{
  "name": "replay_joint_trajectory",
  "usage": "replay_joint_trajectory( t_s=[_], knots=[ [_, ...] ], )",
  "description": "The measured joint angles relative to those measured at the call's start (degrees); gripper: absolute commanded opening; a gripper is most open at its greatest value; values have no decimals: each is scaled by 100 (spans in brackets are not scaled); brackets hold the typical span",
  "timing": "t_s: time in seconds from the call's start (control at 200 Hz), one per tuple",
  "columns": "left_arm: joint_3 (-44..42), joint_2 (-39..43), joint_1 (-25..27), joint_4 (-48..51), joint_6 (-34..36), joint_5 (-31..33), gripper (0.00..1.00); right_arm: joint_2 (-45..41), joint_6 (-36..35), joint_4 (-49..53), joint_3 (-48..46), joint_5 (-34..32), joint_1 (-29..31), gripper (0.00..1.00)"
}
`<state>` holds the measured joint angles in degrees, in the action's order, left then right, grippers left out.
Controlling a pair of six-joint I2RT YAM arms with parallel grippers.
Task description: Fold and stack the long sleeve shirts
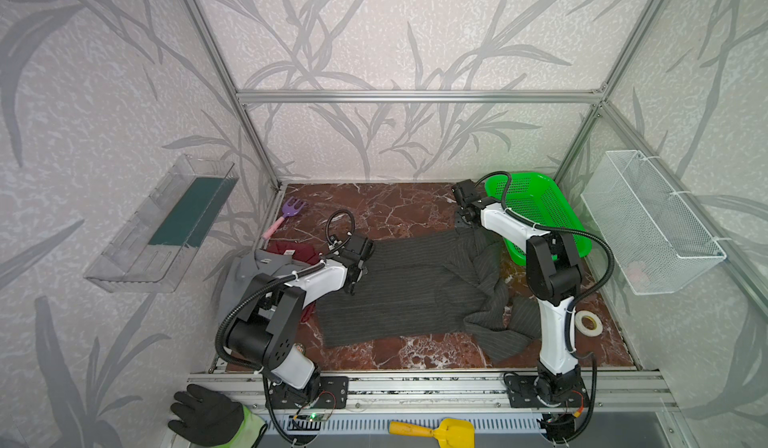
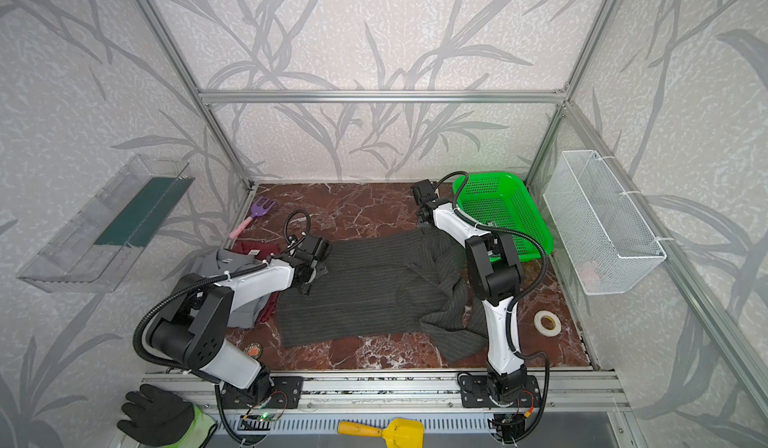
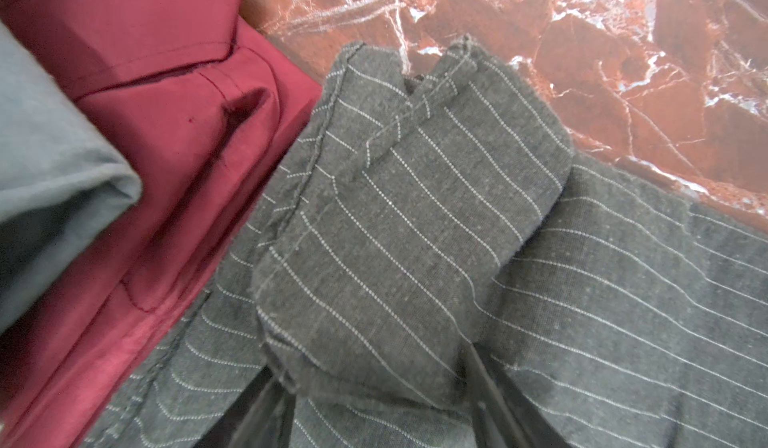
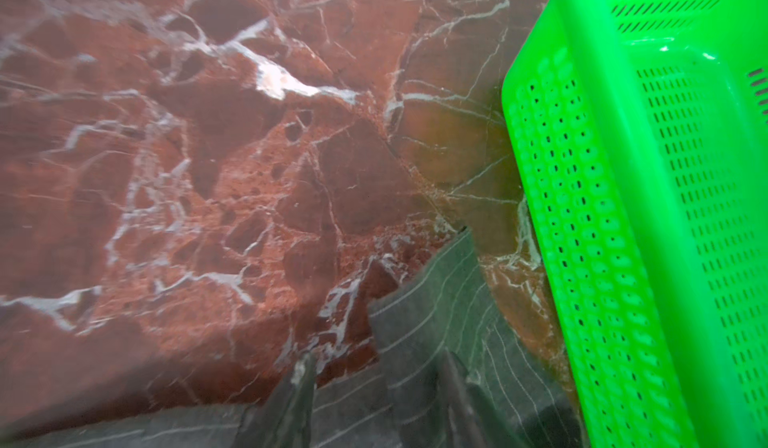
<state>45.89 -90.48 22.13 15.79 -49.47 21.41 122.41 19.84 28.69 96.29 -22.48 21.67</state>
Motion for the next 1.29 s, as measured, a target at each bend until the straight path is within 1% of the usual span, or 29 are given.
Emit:
replay_joint_trajectory(
  t_s=[0.165, 0.29, 0.365, 0.485, 0.61, 0.69, 0.74, 0.92, 1.03, 1.18, 1.295],
  knots=[
    [0, 0, 2, -4, 0, -22, 64, 232, -39, 214, 284, -127, -70, 48],
    [0, 0, 2, -9, 0, -33, 64, 264, -87, 313, 321, -212, -114, 32],
    [0, 0, 2, -13, 0, -35, 64, 264, -122, 328, 323, -262, -133, 18],
    [0, 0, 2, -24, 0, -39, 64, 264, -151, 339, 323, -315, -142, 0],
    [-2, 0, 9, -42, 2, -52, 64, 118, -146, 389, 269, -306, -142, 0],
    [-2, 0, 13, -48, 0, -59, 64, -317, -149, 389, -31, -304, -105, 0],
    [-2, 0, 15, -57, 0, -70, 64, -787, -155, 376, -278, -317, -68, 0],
    [-2, 0, 37, -87, 0, -136, 64, -2927, -212, 24, -1211, -560, 302, 0],
    [-2, 7, 52, -81, -2, -168, 64, -3974, -210, -66, -1556, -719, 555, 0],
    [-2, 92, 109, -52, -2, -190, 64, -4994, -203, 15, -2092, -944, 704, 0],
    [-4, 249, 149, -15, 0, -203, 64, -5683, -118, 304, -2402, -1104, 929, 0]
  ],
)
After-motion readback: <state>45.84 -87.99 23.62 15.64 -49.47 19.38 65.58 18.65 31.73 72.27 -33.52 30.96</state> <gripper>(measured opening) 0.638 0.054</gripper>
